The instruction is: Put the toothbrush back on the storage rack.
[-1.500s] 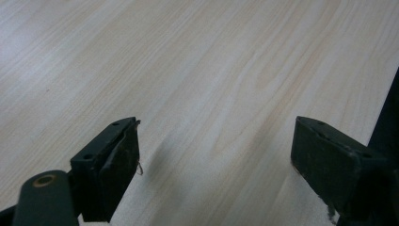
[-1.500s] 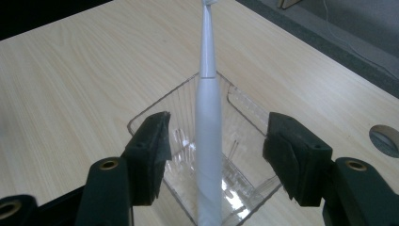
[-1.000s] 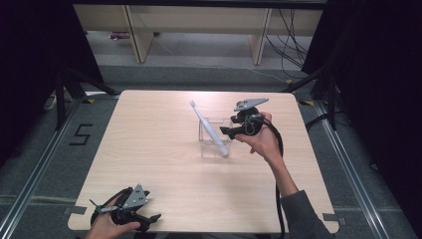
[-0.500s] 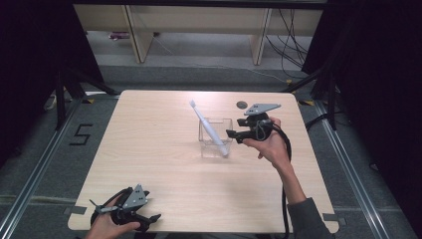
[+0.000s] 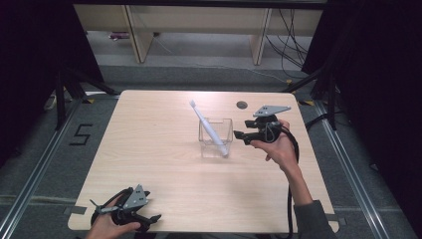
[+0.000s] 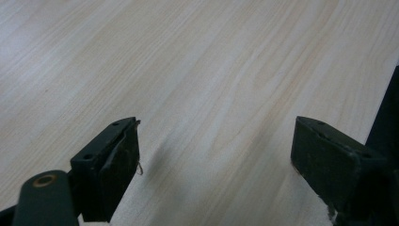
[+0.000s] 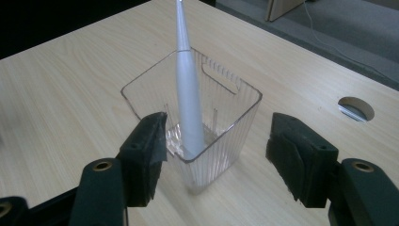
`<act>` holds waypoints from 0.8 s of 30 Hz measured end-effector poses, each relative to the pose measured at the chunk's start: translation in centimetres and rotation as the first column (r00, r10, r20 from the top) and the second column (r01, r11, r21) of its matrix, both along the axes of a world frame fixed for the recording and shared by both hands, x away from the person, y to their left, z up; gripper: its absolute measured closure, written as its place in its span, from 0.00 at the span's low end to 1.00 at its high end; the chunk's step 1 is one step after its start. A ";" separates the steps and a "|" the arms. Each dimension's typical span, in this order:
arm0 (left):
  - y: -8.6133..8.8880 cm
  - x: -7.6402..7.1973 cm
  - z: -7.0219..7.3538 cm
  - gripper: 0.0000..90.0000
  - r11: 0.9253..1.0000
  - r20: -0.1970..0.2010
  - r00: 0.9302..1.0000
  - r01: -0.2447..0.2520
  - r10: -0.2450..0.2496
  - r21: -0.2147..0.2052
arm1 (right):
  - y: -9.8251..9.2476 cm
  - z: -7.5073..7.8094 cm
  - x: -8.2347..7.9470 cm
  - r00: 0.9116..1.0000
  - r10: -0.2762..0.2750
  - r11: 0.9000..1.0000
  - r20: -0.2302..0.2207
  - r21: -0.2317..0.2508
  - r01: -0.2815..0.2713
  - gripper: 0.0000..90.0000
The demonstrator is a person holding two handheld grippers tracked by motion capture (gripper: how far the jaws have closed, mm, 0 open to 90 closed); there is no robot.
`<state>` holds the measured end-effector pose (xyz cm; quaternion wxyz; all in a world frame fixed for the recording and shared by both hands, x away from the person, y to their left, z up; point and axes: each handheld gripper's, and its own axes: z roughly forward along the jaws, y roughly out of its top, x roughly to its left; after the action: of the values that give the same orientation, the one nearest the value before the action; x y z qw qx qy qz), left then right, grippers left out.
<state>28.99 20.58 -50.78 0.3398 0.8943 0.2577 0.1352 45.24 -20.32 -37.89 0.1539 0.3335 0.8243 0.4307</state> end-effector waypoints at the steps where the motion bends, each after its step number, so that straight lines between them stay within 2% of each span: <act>1: 0.0 0.0 0.0 0.17 1.000 0.001 1.000 0.000 0.000 0.001 | 0.0 0.0 0.0 1.000 -0.004 1.000 0.013 -0.007 0.004 0.42; 2: 0.0 0.0 0.0 0.17 1.000 0.000 1.000 -0.005 0.005 -0.003 | 0.0 0.0 -0.2 1.000 -0.011 1.000 -0.008 -0.004 0.011 0.42; 3: 0.1 0.0 0.0 0.17 1.000 0.003 1.000 -0.001 0.001 0.000 | 0.0 0.0 -0.2 1.000 -0.009 1.000 0.006 -0.005 0.009 0.41; 10: 0.0 0.0 0.1 0.17 1.000 0.005 1.000 0.002 -0.002 -0.003 | -0.4 -0.3 -0.5 1.000 -0.012 1.000 -0.003 -0.001 0.012 0.37; 12: 0.0 0.0 0.1 0.17 1.000 0.004 1.000 0.001 -0.001 -0.004 | -0.7 -0.4 -0.6 1.000 -0.016 1.000 0.013 -0.012 0.016 0.35; 13: 0.0 -0.1 0.0 0.17 1.000 -0.004 1.000 -0.007 0.007 -0.006 | -0.7 -0.6 -0.7 1.000 -0.026 1.000 0.005 -0.002 0.026 0.35; 14: 0.0 0.0 0.0 0.17 1.000 -0.003 1.000 -0.005 0.005 -0.006 | -1.0 -0.6 -0.7 1.000 -0.021 1.000 0.003 -0.012 0.022 0.34; 18: 0.0 0.0 0.0 0.17 1.000 0.003 1.000 0.001 -0.001 -0.004 | -1.3 -1.0 -0.8 0.999 -0.045 0.999 -0.007 0.000 0.045 0.32; 19: 0.0 0.0 0.1 0.17 1.000 0.004 1.000 0.002 -0.002 -0.004 | -1.6 -1.0 -0.8 0.999 -0.032 0.999 -0.003 -0.015 0.032 0.31; 20: 0.0 0.0 0.1 0.17 1.000 0.004 1.000 0.002 -0.002 -0.004 | -1.7 -1.3 -0.9 0.999 -0.046 0.999 -0.013 0.005 0.046 0.31; 21: 0.0 0.0 0.1 0.17 1.000 0.004 1.000 0.002 -0.002 -0.004 | -1.7 -1.3 -0.9 0.999 -0.046 0.999 -0.013 0.005 0.046 0.31; 23: 0.0 -0.1 0.0 0.17 1.000 -0.003 1.000 -0.006 0.006 -0.009 | -2.0 -1.3 -1.1 0.999 -0.046 0.999 -0.024 -0.006 0.046 0.31; 24: 0.0 0.0 0.0 0.17 1.000 -0.003 1.000 -0.005 0.005 -0.006 | -2.2 -1.4 -1.0 0.999 -0.040 0.999 -0.010 -0.013 0.040 0.31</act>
<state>28.96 20.63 -50.78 0.3418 0.8928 0.2609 0.1340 44.23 -22.51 -39.26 0.1605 0.3512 0.8211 0.4204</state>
